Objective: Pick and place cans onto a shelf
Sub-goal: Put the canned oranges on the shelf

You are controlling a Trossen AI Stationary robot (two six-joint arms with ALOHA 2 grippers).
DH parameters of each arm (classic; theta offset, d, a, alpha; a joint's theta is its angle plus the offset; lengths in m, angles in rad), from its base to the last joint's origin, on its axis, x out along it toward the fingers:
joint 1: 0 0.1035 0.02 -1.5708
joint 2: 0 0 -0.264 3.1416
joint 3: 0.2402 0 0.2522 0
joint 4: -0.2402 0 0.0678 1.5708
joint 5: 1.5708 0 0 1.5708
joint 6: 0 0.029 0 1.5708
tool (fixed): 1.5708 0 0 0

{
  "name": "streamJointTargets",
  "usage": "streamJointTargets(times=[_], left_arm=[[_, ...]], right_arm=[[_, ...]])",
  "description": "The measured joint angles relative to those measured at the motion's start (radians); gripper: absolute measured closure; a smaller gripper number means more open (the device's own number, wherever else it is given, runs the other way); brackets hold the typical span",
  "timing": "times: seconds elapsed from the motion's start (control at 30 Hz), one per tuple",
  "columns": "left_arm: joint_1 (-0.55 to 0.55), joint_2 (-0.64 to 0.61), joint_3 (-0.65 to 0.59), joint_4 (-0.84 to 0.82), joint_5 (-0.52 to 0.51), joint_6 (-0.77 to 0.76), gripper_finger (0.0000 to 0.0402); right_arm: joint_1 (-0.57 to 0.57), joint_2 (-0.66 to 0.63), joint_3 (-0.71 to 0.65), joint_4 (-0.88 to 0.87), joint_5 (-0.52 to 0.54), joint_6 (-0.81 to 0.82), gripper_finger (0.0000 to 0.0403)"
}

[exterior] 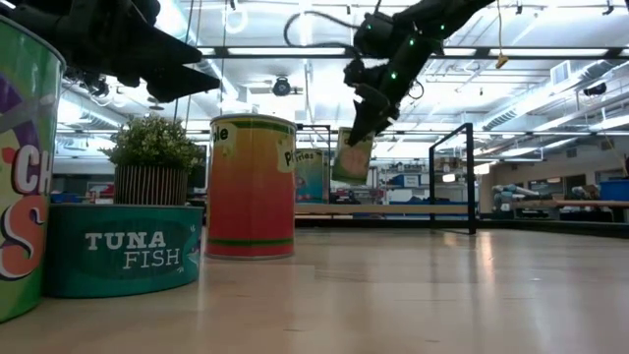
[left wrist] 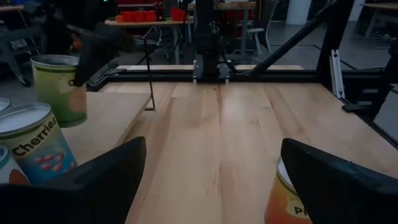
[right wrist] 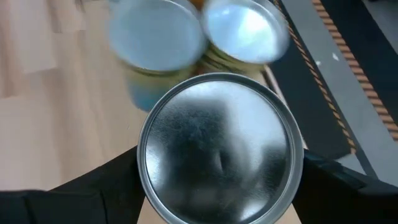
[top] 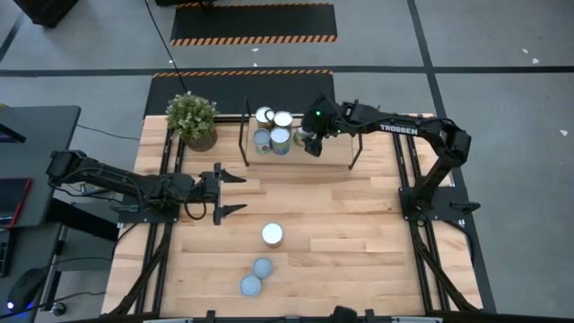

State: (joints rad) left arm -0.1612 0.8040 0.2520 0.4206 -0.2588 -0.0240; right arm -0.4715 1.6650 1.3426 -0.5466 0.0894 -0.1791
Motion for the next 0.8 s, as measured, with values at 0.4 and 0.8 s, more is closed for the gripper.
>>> streamJointTargets(times=[0.4,0.8], left_arm=[[0.000,0.000,0.000,-0.006,0.000,-0.024,0.0024],[0.000,0.000,0.000,-0.008,0.000,-0.021,0.0024]], right_arm=[[-0.117,0.098,0.012,0.006,-0.069,-0.014,0.0060],[-0.112,0.095,0.012,-0.053,-0.082,-0.027,0.0006]])
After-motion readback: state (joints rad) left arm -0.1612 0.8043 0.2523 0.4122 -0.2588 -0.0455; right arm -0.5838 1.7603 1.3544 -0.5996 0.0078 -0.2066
